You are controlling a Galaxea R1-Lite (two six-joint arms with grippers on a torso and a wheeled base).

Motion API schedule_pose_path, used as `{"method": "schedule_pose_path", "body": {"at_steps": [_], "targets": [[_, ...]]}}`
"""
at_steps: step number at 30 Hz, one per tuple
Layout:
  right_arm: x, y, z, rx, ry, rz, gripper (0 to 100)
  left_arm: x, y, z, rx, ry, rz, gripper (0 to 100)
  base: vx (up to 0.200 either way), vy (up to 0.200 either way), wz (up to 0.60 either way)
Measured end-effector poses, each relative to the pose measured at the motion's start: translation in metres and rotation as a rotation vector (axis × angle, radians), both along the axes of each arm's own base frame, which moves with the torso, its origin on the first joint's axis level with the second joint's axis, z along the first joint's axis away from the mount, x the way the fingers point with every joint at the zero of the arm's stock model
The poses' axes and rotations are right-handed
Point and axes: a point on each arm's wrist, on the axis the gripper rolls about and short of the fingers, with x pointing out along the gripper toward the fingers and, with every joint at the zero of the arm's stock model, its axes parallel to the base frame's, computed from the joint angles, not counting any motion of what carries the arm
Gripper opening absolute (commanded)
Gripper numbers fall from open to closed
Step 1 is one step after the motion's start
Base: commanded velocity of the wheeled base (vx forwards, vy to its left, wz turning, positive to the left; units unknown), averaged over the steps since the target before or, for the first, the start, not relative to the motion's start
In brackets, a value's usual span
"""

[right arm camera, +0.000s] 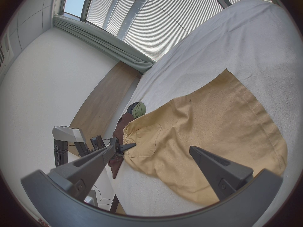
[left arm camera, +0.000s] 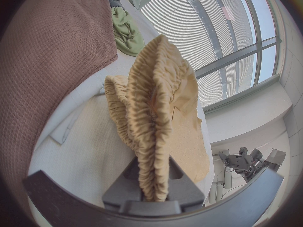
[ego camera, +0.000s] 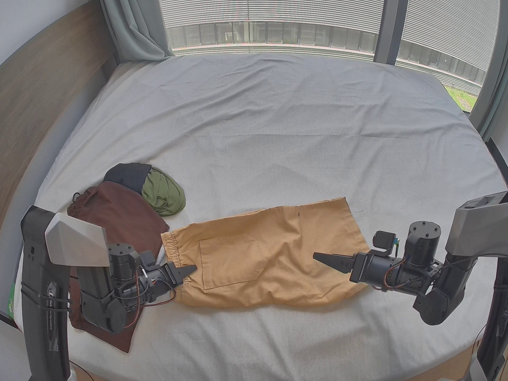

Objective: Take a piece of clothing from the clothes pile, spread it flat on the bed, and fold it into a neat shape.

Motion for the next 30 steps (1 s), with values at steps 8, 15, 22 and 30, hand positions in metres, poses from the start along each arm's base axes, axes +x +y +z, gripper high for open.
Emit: {"method": "schedule_pose_path", "body": {"at_steps": [8,15,22,30], "targets": [[0.004,-0.001,-0.013,-0.043,0.000,0.001,100,0.000,0.006,0.012,-0.020,-0.023,-0.018,0,0.000,0.000,0.00],[0.004,-0.001,-0.020,-0.053,0.014,0.001,100,0.002,0.015,0.018,-0.031,-0.041,-0.013,0,0.000,0.000,0.00],[0.004,-0.001,-0.024,-0.058,0.026,0.001,100,-0.003,0.028,0.027,-0.070,-0.047,-0.080,0,0.000,0.000,0.00],[0.004,-0.001,-0.025,-0.060,0.031,0.002,100,-0.012,0.052,0.045,-0.115,-0.067,-0.123,0,0.000,0.000,0.00]]}}
